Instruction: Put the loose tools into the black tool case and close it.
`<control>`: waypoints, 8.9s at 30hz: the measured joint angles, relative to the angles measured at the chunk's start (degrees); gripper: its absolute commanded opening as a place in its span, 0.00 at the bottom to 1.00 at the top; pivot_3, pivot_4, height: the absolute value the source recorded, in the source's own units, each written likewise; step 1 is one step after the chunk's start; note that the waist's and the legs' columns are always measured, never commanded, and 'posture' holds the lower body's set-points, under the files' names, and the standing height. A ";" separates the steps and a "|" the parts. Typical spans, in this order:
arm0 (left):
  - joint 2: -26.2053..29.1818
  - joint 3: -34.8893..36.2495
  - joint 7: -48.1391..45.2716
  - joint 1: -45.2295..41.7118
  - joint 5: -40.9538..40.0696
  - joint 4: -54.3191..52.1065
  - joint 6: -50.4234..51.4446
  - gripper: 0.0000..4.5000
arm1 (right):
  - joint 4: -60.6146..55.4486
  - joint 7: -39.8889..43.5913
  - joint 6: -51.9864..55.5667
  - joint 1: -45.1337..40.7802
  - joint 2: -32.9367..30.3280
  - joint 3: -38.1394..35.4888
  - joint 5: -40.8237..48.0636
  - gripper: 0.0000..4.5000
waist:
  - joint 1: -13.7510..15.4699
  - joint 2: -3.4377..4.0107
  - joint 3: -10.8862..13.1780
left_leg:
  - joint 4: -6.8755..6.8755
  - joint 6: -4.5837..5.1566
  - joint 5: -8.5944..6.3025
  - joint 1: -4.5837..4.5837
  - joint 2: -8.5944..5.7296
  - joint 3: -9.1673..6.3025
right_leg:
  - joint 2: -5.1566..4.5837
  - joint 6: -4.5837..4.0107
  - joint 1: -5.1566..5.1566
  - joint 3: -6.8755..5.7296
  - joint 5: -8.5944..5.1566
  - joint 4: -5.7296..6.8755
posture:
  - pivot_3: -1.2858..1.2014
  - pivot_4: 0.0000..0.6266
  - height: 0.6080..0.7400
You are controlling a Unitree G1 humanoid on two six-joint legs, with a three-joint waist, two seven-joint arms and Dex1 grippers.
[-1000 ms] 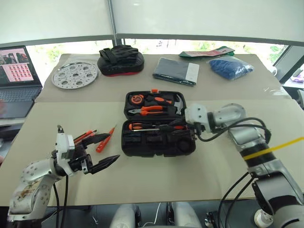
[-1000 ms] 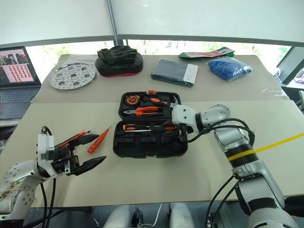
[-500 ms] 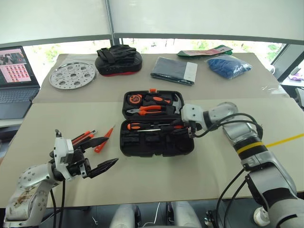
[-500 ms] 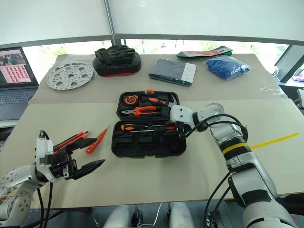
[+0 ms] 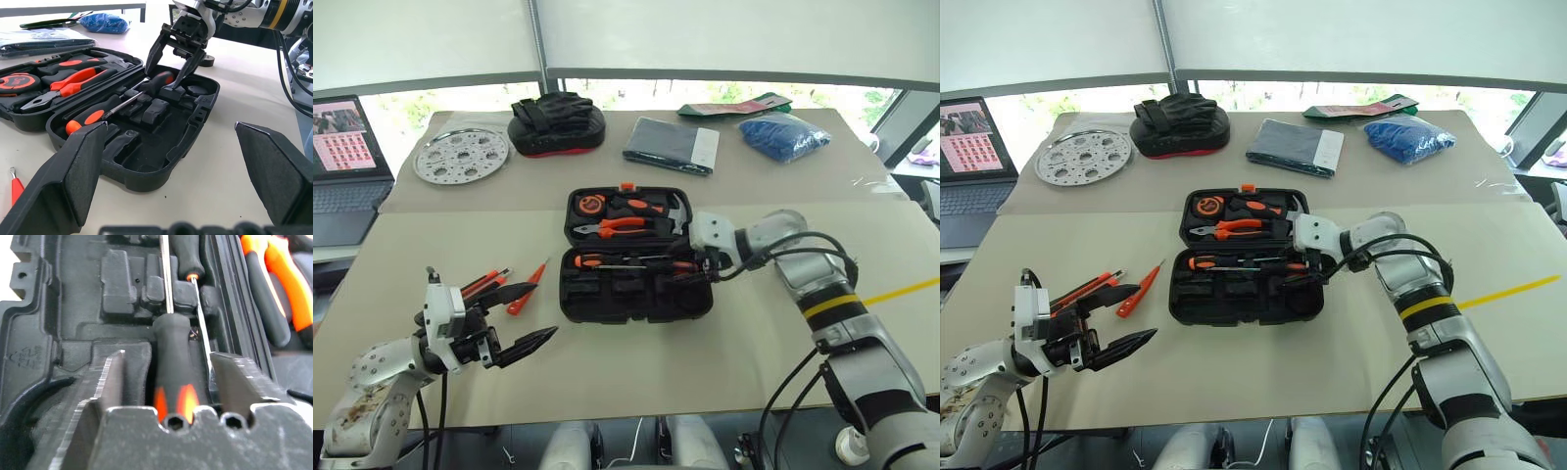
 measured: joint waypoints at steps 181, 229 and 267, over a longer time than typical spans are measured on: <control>-8.24 -28.74 -3.33 -42.83 34.22 34.29 -12.27 0.01 | -46.59 -19.00 9.07 49.74 -4.15 -28.92 32.45 1.00 | 1.58 -0.24 0.27 | 0.21 0.26 -0.24 0.61 -0.16 -0.01 | 0.10 0.21 0.76 0.17 -0.03 -0.05 | 0.52 0.24 1.00; -8.01 -27.54 -3.84 -39.33 31.97 37.60 -20.13 0.01 | -47.56 -20.26 10.15 49.03 -2.41 -27.21 32.45 1.00 | 2.13 0.00 -0.13 | 0.19 0.57 -0.41 0.66 -0.16 -0.04 | 0.01 0.23 0.88 0.10 0.00 -0.10 | 0.52 0.24 1.00; -13.79 -26.10 -0.96 -40.32 28.95 32.85 0.29 0.01 | -49.16 -20.16 14.76 50.31 -2.40 -26.39 33.66 1.00 | 2.96 0.01 -0.13 | 0.53 0.89 -0.60 0.53 -0.19 -0.08 | -0.05 0.35 0.92 0.11 0.05 -0.12 | 0.52 0.24 1.00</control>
